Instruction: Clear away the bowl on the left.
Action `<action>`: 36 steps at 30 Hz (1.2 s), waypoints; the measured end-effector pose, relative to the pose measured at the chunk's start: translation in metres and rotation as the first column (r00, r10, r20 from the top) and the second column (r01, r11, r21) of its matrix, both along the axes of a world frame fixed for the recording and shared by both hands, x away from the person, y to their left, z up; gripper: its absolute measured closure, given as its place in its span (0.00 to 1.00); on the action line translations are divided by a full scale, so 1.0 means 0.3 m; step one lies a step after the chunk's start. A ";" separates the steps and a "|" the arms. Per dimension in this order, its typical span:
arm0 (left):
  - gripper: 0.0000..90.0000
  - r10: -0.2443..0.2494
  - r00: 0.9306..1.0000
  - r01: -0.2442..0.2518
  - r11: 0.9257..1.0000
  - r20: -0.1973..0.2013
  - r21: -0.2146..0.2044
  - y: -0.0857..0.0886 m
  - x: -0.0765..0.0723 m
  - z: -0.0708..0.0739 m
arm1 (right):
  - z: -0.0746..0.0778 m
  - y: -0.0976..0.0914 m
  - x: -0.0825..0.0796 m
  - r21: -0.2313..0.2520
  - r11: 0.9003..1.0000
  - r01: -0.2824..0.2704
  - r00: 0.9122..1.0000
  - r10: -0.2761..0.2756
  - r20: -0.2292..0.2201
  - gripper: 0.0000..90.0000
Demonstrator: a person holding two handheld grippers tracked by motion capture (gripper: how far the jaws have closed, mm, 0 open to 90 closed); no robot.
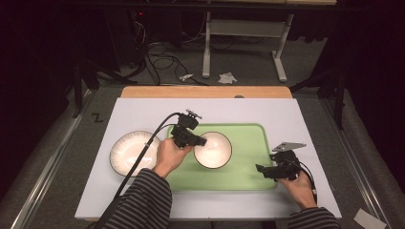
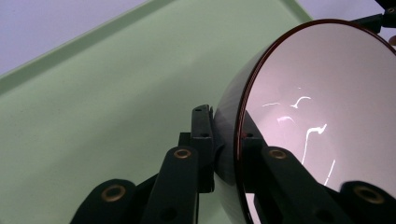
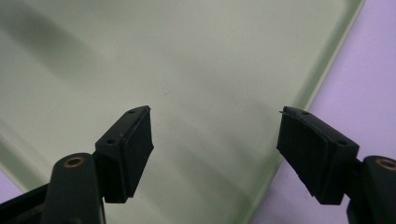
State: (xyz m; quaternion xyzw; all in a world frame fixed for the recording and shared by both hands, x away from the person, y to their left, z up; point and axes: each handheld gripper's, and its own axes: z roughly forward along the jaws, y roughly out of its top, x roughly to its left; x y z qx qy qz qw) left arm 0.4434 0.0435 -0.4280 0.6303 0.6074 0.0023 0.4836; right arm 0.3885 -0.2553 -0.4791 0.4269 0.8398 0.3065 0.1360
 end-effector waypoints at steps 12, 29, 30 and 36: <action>0.91 0.051 0.999 -0.050 0.997 -0.018 0.063 -0.019 0.061 -0.064 | 0.001 0.001 -0.003 0.000 1.000 -0.005 1.000 0.005 -0.005 0.31; 0.91 0.097 0.993 -0.093 0.994 -0.068 0.061 -0.054 0.124 -0.135 | -0.003 0.002 0.001 0.002 1.000 -0.004 1.000 0.004 -0.006 0.31; 0.91 0.099 0.993 -0.095 0.994 -0.066 0.061 -0.056 0.126 -0.138 | -0.004 0.002 0.000 -0.001 1.000 -0.007 1.000 0.007 -0.009 0.31; 0.91 0.125 0.989 -0.120 0.991 -0.075 0.066 -0.064 0.148 -0.168 | -0.003 -0.001 -0.001 0.003 1.000 -0.006 1.000 0.006 -0.006 0.31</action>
